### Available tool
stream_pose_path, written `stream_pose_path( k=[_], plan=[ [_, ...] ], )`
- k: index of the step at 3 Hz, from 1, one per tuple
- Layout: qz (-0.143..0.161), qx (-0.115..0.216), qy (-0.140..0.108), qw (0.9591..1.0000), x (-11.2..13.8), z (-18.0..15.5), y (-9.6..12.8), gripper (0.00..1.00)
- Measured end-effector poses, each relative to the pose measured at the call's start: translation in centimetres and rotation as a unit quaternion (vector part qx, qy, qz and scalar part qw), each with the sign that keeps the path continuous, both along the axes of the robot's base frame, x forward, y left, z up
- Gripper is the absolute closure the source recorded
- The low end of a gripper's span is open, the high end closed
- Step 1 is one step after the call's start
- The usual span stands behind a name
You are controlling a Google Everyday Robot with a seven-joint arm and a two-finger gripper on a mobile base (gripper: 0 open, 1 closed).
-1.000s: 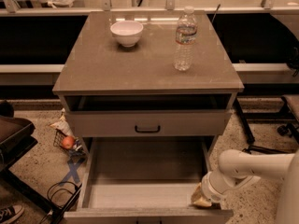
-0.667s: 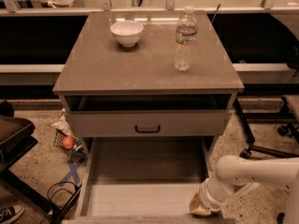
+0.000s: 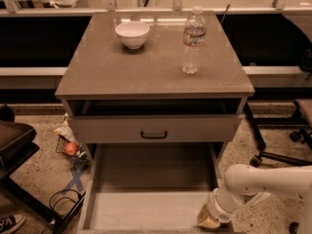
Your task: Open middle drawer
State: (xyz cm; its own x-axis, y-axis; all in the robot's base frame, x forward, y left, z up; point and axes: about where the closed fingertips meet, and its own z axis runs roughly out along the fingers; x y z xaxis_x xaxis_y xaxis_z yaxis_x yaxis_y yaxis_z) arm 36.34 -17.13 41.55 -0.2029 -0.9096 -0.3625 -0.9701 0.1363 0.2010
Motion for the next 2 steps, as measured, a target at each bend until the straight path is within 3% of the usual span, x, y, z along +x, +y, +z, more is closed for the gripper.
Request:
stream_pose_path(
  k=[2],
  plan=[
    [0.001, 0.001, 0.002, 1.0, -0.19, -0.14, 0.1, 0.12]
  ],
)
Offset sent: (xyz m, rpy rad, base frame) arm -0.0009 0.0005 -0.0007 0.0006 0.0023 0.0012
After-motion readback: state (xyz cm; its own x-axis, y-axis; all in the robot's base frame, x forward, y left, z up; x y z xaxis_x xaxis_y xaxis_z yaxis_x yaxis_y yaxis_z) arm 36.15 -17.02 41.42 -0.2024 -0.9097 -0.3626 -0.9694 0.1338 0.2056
